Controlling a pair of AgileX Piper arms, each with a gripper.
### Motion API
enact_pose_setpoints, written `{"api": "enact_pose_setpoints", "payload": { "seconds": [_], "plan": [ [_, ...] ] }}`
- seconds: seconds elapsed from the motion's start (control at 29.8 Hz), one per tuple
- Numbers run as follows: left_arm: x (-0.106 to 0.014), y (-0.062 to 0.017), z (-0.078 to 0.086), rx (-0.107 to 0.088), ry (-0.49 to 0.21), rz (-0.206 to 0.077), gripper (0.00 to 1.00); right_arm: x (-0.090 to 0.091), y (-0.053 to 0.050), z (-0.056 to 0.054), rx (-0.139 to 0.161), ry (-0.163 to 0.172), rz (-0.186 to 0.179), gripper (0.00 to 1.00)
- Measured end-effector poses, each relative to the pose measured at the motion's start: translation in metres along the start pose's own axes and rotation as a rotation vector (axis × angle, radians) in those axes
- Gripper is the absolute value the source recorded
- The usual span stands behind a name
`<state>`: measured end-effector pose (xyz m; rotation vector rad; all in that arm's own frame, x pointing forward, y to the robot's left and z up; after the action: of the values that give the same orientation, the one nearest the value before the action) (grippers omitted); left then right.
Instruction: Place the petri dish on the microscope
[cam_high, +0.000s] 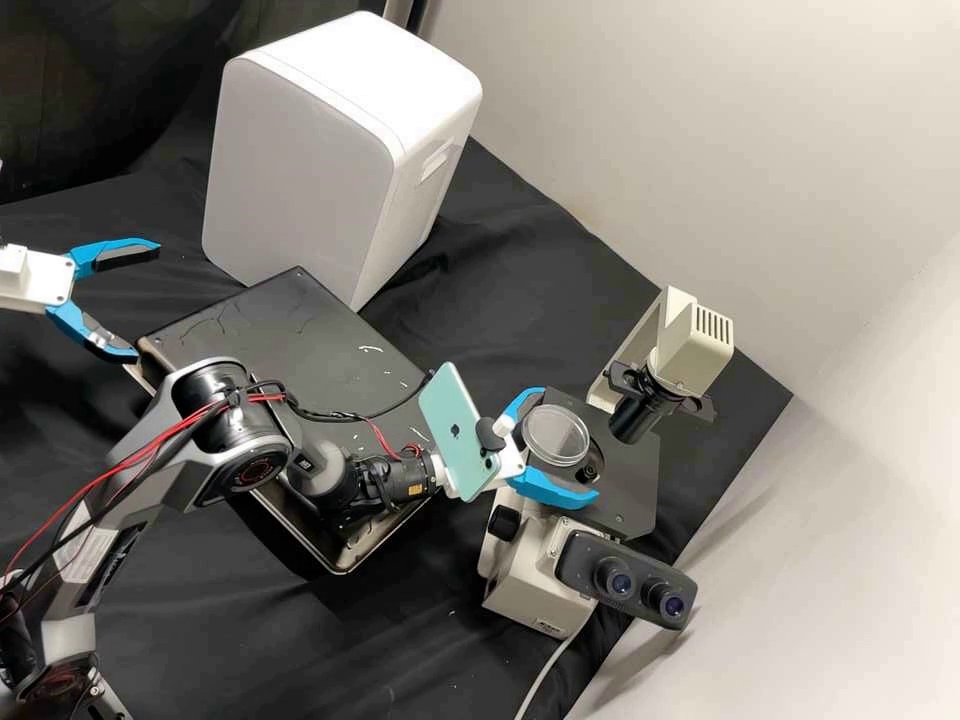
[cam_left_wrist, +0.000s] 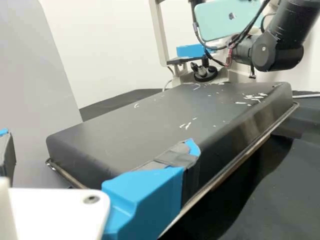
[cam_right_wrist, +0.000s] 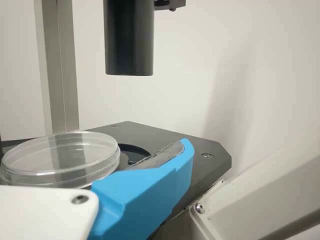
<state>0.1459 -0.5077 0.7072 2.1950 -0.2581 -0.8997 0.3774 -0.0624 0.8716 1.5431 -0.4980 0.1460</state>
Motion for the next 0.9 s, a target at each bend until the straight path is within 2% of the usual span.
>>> {"api": "enact_pose_setpoints", "payload": {
  "seconds": [0.17, 0.23, 0.7, 0.9],
  "plan": [
    [-0.0004, 0.0014, 0.0023, 0.001, -0.012, 0.008, 1.0, -0.0021, 0.0005, 0.0002, 0.003, 0.011, 0.012, 1.0],
    [-0.0004, 0.0014, 0.0031, 0.0, -0.014, 0.008, 1.0, -0.0021, 0.0005, 0.0002, 0.011, 0.011, 0.012, 1.0],
    [-0.0004, 0.0013, 0.0036, 0.0, -0.016, 0.008, 1.0, -0.0021, 0.0005, 0.0002, 0.011, 0.011, 0.012, 1.0],
    [0.0003, -0.0007, 0.0034, -0.001, -0.015, -0.004, 1.0, -0.0021, 0.0005, 0.0002, 0.011, 0.011, 0.012, 1.0]
  ]
}}
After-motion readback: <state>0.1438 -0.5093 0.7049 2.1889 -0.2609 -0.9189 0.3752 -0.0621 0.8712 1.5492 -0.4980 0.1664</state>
